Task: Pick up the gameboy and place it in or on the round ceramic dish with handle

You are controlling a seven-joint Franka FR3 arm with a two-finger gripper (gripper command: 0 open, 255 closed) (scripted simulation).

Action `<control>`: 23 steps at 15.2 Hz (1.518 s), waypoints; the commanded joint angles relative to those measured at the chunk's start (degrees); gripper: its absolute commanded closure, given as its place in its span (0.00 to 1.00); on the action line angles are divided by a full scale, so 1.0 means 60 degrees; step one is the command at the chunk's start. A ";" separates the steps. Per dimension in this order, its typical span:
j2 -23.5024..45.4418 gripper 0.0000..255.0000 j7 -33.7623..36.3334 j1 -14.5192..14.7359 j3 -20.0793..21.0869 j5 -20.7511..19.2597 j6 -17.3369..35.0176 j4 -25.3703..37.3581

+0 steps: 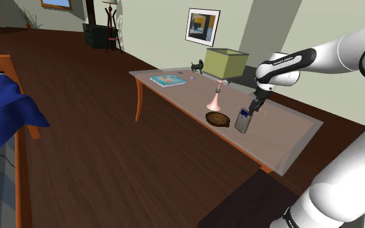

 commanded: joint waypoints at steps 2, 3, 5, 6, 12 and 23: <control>0.1234 0.00 -0.0888 -0.0121 -0.0284 0.0858 0.0311 0.0783; 0.1638 0.00 -0.1188 -0.0213 -0.0335 0.1162 0.0370 0.1064; 0.2095 0.00 -0.1516 -0.0363 -0.0341 0.1503 0.0415 0.1398; 0.2173 0.00 -0.1556 -0.0378 -0.0324 0.1563 0.0527 0.1351; 0.2729 0.00 -0.1857 -0.0464 -0.0211 0.2010 0.1241 0.1094; 0.2729 1.00 -0.1857 -0.0466 -0.0210 0.2009 0.1239 0.1095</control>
